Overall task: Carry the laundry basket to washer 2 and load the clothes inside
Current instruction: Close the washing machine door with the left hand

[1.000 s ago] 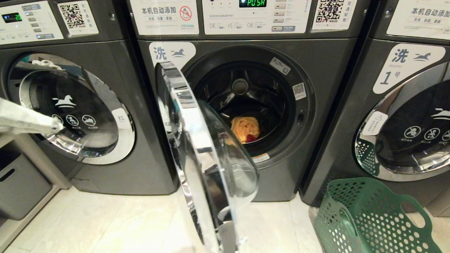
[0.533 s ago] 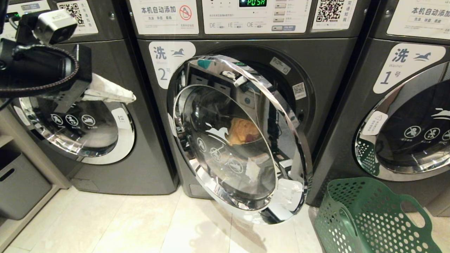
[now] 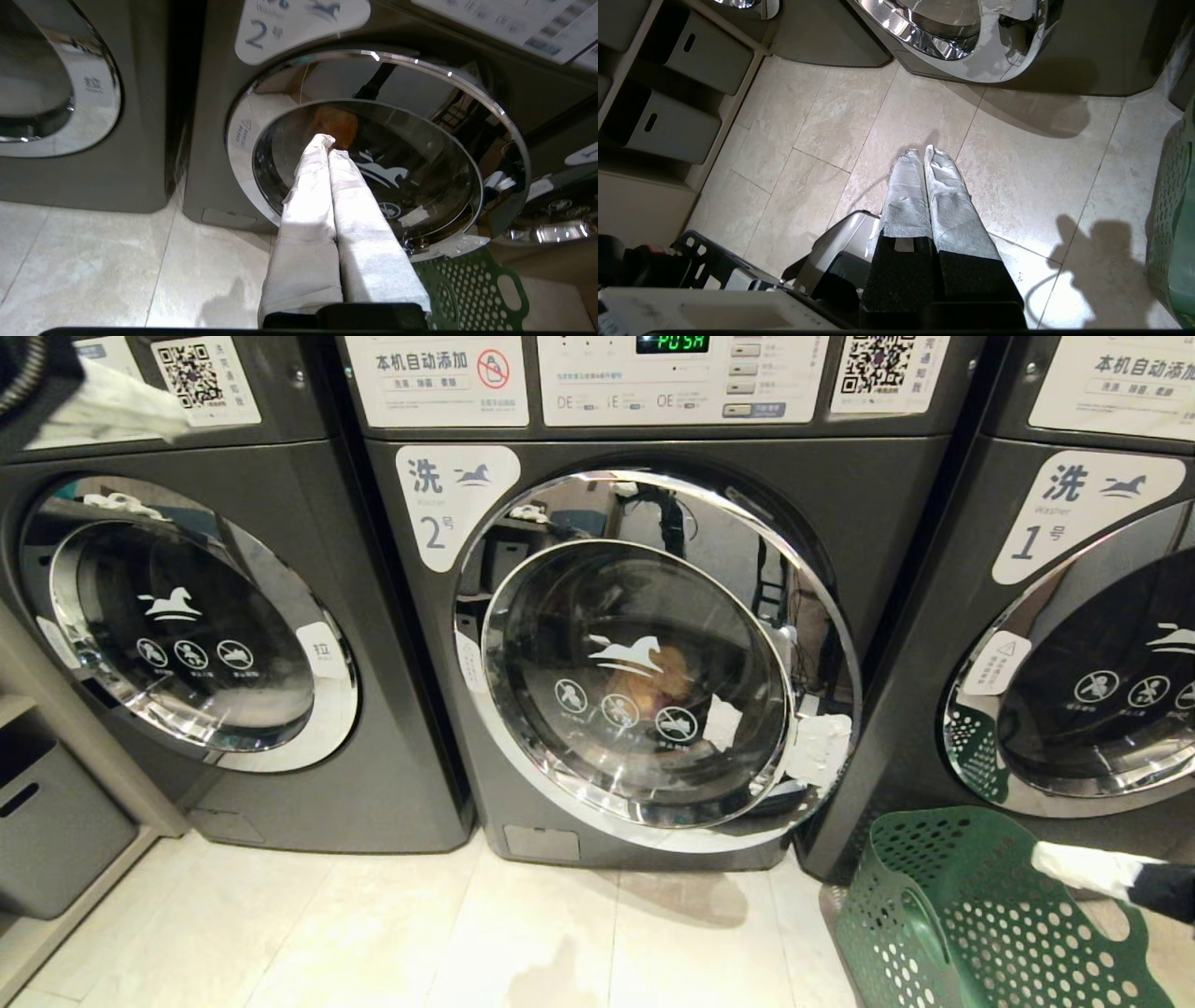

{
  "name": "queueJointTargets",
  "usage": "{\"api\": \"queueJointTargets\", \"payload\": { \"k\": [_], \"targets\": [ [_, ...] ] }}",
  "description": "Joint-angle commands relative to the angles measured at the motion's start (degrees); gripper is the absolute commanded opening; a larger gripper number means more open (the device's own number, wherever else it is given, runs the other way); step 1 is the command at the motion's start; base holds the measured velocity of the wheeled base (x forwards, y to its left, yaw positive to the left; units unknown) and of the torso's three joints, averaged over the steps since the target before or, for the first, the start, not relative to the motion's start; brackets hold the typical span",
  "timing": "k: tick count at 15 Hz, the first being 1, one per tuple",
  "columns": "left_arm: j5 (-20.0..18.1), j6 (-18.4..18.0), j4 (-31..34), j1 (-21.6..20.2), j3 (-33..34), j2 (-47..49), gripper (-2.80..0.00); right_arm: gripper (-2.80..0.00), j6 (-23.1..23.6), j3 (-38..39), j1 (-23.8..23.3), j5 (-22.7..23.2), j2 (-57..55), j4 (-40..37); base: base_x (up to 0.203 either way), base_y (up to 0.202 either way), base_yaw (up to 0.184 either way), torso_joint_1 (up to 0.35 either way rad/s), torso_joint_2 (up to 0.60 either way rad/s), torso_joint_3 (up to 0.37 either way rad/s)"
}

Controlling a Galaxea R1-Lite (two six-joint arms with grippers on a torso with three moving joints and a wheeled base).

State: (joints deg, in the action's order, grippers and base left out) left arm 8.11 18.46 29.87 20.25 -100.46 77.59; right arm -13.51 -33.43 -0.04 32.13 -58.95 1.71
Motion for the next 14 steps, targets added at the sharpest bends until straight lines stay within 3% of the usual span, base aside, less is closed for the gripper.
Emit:
{"api": "queueJointTargets", "payload": {
  "k": [1, 5, 9, 14],
  "targets": [
    [3.2, 0.0, 0.9, -0.2, 0.2, -8.0, -2.8, -2.8, 0.3, -1.5, 0.4, 0.7, -18.1, 8.9, 0.0, 0.0, 0.0, 0.0, 0.0, 0.0],
    [7.6, -0.1, 5.7, -0.3, 0.5, -11.1, -2.8, -2.8, 3.3, -4.4, 1.0, -0.2, -34.7, 22.3, 0.0, 0.0, 0.0, 0.0, 0.0, 0.0],
    [8.3, -0.1, 5.8, -0.3, 0.5, -11.6, -2.8, -2.8, 4.2, -10.3, 1.8, -1.3, -46.4, 31.8, 0.0, 0.0, 0.0, 0.0, 0.0, 0.0],
    [9.0, -0.1, 5.6, -0.3, 1.8, -10.9, -2.8, -2.8, 3.6, -17.2, 5.8, -0.7, -52.9, 33.2, 0.0, 0.0, 0.0, 0.0, 0.0, 0.0]
  ]
}}
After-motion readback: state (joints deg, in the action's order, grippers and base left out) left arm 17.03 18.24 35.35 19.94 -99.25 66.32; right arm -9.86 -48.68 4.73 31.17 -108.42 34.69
